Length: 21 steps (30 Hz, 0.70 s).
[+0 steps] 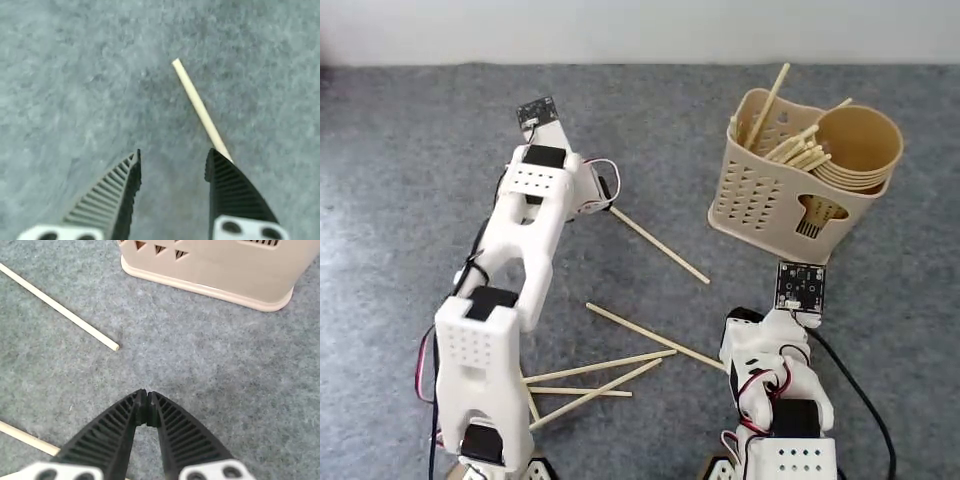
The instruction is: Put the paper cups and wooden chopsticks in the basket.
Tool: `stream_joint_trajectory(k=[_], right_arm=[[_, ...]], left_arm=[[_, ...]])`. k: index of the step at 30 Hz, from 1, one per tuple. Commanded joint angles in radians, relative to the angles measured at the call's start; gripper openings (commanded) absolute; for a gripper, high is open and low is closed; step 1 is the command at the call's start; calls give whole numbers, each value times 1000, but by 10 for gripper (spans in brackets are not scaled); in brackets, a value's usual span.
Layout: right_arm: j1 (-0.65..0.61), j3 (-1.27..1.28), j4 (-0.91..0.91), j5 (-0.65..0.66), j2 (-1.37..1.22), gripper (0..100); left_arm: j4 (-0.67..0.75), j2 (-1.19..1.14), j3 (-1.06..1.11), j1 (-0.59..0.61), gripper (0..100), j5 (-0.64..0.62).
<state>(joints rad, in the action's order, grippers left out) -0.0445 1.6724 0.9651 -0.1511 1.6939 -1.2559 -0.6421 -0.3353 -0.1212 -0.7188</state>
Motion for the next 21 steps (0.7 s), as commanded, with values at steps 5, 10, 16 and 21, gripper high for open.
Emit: stream_joint_trajectory(k=[5,10,16,21], right_arm=[[5,12,2,0,22,9],[5,12,4,0,22,9],[5,12,4,0,22,9],[5,12,4,0,22,9]], left_arm=[[8,-117,-211,-8,205,-74],[8,-203,-311,-8,203,-126],[-29,-269,-374,-31,201,-149],[-132,-276,-417,-40,83,-155]])
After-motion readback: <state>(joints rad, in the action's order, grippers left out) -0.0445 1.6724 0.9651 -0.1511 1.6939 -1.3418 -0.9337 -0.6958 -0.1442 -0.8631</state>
